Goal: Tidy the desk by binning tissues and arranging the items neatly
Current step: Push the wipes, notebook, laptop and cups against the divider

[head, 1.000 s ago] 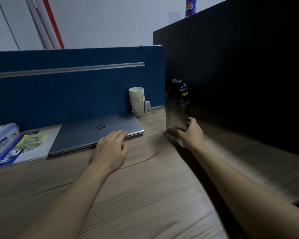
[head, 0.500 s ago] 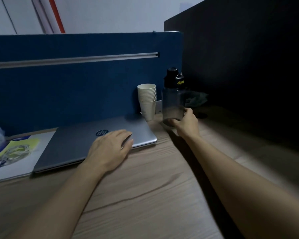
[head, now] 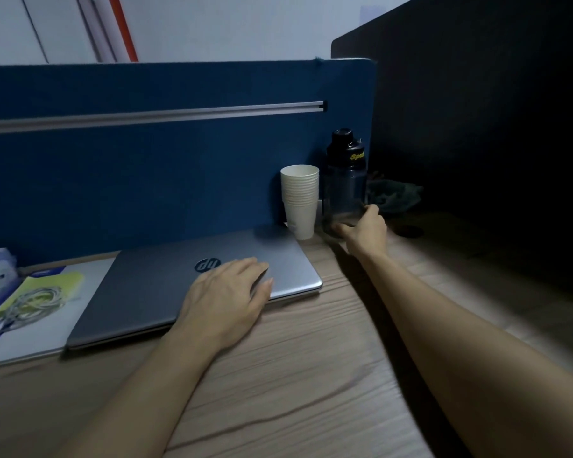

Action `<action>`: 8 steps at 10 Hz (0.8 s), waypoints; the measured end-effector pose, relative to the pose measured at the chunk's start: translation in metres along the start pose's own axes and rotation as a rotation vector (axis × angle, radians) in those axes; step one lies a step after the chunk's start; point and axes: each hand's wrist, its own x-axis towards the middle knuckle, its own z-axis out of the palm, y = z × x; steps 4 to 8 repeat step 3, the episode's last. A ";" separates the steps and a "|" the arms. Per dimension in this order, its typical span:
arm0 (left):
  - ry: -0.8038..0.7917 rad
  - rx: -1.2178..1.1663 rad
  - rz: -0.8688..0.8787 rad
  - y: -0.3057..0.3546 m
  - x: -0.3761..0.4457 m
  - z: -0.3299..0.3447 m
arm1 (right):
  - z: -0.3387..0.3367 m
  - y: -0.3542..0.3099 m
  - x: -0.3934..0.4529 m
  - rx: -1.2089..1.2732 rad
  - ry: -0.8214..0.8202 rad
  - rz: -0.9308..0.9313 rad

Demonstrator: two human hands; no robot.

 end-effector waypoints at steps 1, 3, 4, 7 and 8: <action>0.006 0.000 -0.006 0.001 0.000 0.000 | -0.002 0.000 -0.003 -0.019 -0.009 0.013; 0.018 0.005 -0.035 0.006 -0.005 -0.006 | -0.017 -0.001 -0.031 -0.007 -0.054 0.000; 0.018 0.005 -0.035 0.006 -0.005 -0.006 | -0.017 -0.001 -0.031 -0.007 -0.054 0.000; 0.018 0.005 -0.035 0.006 -0.005 -0.006 | -0.017 -0.001 -0.031 -0.007 -0.054 0.000; 0.018 0.005 -0.035 0.006 -0.005 -0.006 | -0.017 -0.001 -0.031 -0.007 -0.054 0.000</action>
